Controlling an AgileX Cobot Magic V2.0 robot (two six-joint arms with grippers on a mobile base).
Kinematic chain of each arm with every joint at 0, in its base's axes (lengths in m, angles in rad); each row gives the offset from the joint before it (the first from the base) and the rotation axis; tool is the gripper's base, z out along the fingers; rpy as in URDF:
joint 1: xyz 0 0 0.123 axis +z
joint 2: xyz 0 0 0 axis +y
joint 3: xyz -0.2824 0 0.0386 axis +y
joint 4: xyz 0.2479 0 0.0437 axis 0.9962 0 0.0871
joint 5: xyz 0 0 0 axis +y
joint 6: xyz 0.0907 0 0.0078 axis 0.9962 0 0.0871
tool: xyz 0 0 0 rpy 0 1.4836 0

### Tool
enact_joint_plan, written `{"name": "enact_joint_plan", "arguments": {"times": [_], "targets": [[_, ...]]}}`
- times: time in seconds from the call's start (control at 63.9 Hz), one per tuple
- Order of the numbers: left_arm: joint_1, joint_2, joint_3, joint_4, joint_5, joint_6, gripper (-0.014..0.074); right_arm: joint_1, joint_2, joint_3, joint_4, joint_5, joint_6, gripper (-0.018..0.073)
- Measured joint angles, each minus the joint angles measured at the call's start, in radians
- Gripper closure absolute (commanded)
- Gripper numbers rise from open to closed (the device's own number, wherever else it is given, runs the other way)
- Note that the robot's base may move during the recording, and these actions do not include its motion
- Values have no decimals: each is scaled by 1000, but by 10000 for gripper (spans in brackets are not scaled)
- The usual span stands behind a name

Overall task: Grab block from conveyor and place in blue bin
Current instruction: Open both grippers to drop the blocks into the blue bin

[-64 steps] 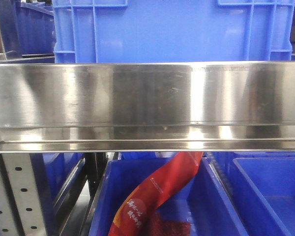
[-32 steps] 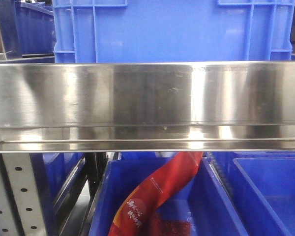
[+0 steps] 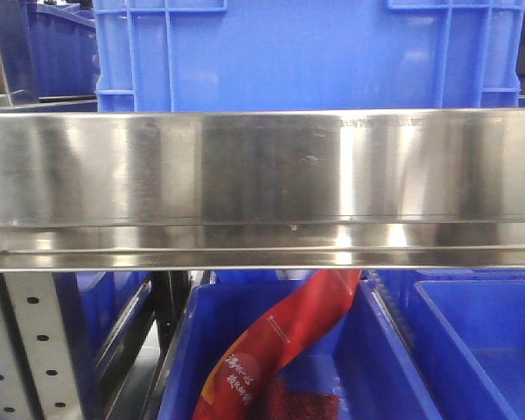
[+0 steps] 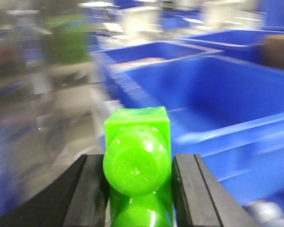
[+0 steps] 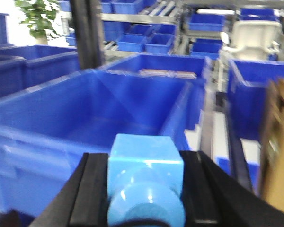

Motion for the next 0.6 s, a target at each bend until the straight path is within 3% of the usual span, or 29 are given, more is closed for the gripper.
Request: {"name": "enact_joint_plan", "arguments": {"times": [0.141, 0.266, 0.454, 0.595], "targets": [[-128, 184, -185, 0, 23, 4, 707, 84, 167, -149, 0, 0, -5, 712], [-203, 365, -338, 0, 24, 4, 707, 152, 318, -272, 0, 0, -7, 712], [-233, 630, -511, -2, 27, 6, 707, 191, 550, -402, 0, 10, -7, 712], [-233, 754, -551, -2, 17, 6, 706, 191, 662, -429, 0, 12, -9, 712]]}}
